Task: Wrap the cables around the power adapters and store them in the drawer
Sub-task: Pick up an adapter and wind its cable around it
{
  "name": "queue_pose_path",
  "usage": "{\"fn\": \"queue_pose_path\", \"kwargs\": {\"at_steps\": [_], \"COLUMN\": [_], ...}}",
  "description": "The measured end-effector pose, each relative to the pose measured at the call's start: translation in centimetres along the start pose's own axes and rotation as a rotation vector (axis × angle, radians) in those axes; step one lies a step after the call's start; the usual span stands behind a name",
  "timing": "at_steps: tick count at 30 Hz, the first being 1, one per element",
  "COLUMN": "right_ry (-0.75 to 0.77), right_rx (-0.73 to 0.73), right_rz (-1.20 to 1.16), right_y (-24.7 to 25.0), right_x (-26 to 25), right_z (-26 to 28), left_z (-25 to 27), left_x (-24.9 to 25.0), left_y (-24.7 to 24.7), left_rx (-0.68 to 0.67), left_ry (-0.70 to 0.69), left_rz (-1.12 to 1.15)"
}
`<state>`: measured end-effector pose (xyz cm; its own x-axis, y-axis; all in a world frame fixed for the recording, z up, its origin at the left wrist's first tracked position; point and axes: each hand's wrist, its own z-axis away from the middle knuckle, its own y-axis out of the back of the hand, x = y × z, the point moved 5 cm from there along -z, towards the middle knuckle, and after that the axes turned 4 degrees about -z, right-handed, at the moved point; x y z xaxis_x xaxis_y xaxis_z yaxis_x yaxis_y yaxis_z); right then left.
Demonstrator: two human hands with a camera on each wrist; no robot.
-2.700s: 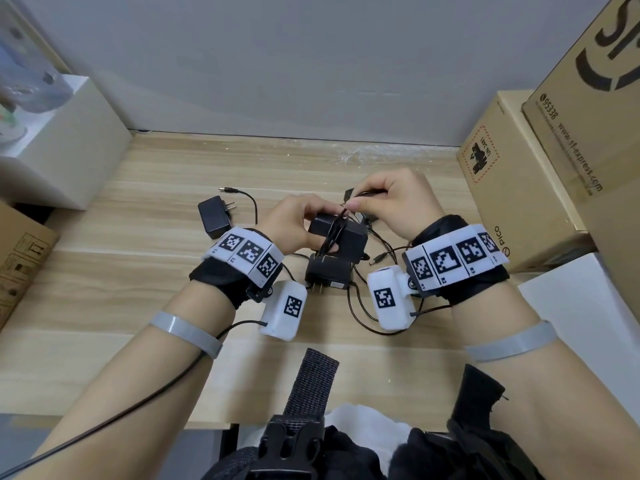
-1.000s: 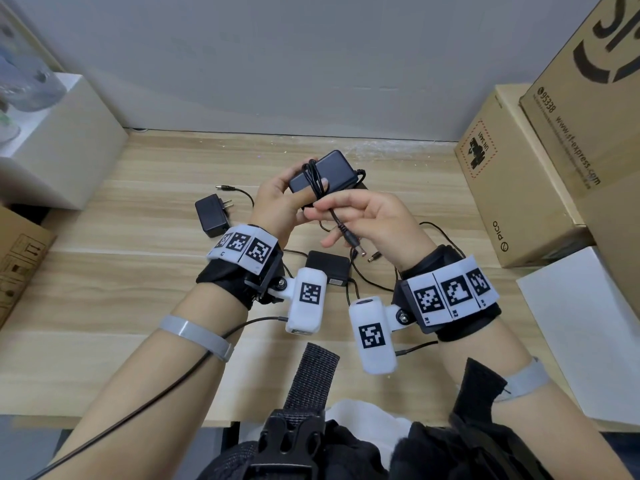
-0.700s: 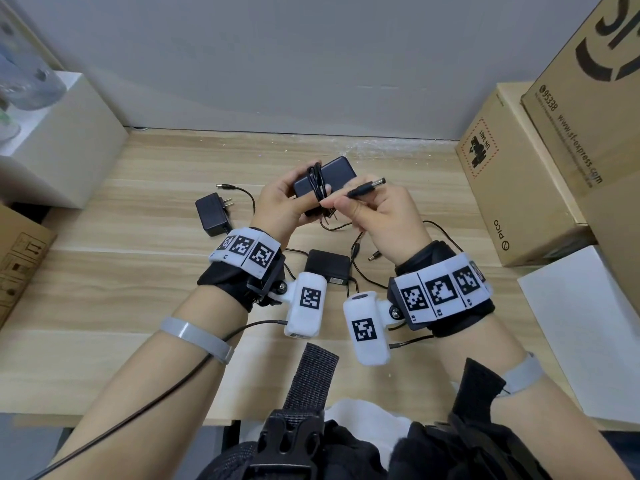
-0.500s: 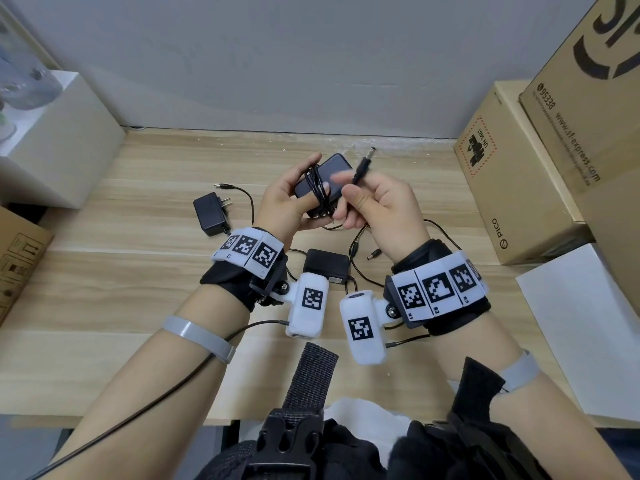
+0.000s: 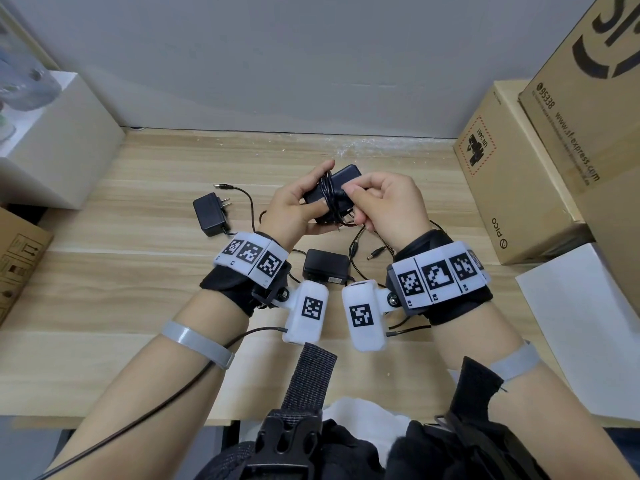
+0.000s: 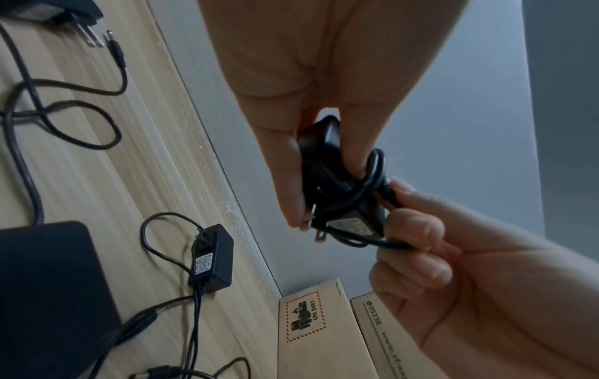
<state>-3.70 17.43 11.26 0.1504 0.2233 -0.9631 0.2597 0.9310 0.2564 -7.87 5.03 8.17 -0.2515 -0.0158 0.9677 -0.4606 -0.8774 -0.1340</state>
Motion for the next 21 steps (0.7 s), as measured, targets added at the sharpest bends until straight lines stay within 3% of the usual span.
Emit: {"fn": "queue_pose_path", "kwargs": {"at_steps": [8,15,21], "right_ry": [0.068,0.17,0.228], "right_rx": [-0.059,-0.128,-0.26], "right_rz": [0.176,0.57,0.975], "right_y": [-0.9,-1.9,-3.4], "right_x": [-0.4,-0.9,-1.8], "right_z": [0.0,0.0,0.3], "left_z": [0.0,0.0,-0.3], "left_x": [0.3,0.4,0.5], "left_y": [-1.0,-1.2,-0.8], "left_rx": [-0.018,-0.115,-0.028], "left_ry": [-0.029,-0.073,-0.057], "left_rz": [-0.08,-0.277,-0.328]}}
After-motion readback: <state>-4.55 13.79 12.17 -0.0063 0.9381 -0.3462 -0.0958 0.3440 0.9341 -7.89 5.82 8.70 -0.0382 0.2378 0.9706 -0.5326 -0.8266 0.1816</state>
